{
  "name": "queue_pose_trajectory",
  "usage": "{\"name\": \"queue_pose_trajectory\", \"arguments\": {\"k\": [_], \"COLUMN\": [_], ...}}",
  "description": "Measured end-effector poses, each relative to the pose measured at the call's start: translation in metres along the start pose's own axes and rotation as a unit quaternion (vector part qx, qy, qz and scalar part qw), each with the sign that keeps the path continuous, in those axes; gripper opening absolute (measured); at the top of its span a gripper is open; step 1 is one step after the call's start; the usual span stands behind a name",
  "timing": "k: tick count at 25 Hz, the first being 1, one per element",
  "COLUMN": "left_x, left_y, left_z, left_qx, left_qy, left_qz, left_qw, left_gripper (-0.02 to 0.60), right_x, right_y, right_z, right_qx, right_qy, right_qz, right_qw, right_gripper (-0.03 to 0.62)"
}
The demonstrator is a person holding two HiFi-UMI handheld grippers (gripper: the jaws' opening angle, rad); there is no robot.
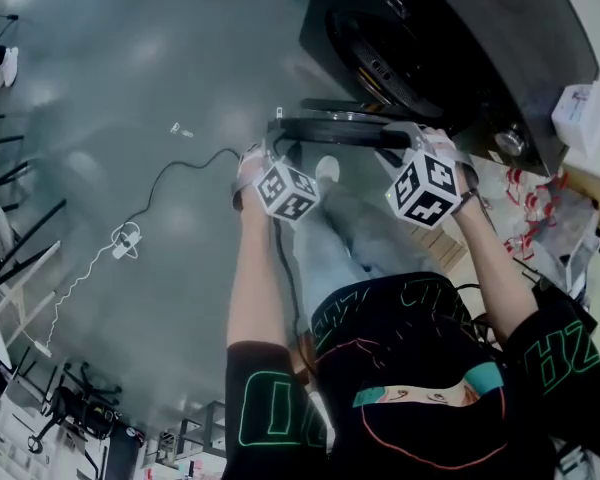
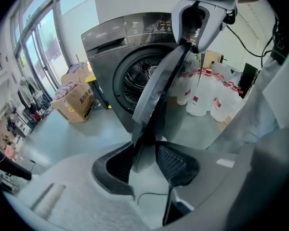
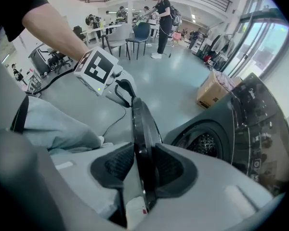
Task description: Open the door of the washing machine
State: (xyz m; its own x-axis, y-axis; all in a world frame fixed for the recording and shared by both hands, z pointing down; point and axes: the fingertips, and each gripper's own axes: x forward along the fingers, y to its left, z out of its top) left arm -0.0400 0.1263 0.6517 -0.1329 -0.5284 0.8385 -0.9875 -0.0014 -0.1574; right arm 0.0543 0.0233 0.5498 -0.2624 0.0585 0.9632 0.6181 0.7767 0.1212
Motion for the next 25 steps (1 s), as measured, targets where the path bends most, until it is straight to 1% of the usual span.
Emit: {"name": "queue_pose_trajectory", "arguments": {"k": [6,10,13,15,18,20,25], "left_x": [-0.018,-0.031,-0.038,-0.046,-0.058,-0.064,-0.067], "left_y": [-0.028,-0.061,-0.072,-0.090,-0.130,-0.149,-0.194], "left_z": [-0.021,-0.033,-0.041,-0.046,-0.057,-0.063,-0.065], "left_qx": [-0.025,-0.048,-0.069,-0.081,-0.093,-0.105,-0.149], "left_qy": [-0.003,-0.011,-0.020,-0.009,0.011,0.017,0.030], "left_qz": [0.022,0.035,0.061,0.070,0.065,0.069,0.099], "left_qw": [0.9994,0.9981,0.9955,0.9941,0.9935,0.9920,0.9835], "left_gripper": [0.144,0.141,0.141,0.136,0.124,0.120,0.120], "right_x": [-0.002,-0.008,-0.009,-0.012,-0.018,-0.020,-0.024], "right_y": [0.023,0.046,0.054,0.065,0.091,0.102,0.121], "right_z": [-0.002,-0.013,-0.012,-0.016,-0.030,-0.035,-0.059], "right_qx": [-0.030,-0.042,-0.068,-0.091,-0.118,-0.139,-0.192], "right_qy": [0.000,-0.003,-0.020,-0.022,-0.019,-0.021,-0.037], "right_qz": [-0.002,-0.007,-0.013,-0.008,0.004,0.009,0.022], "right_qw": [1.000,0.999,0.997,0.996,0.993,0.990,0.980], "right_gripper": [0.144,0.149,0.150,0.152,0.153,0.155,0.155]}}
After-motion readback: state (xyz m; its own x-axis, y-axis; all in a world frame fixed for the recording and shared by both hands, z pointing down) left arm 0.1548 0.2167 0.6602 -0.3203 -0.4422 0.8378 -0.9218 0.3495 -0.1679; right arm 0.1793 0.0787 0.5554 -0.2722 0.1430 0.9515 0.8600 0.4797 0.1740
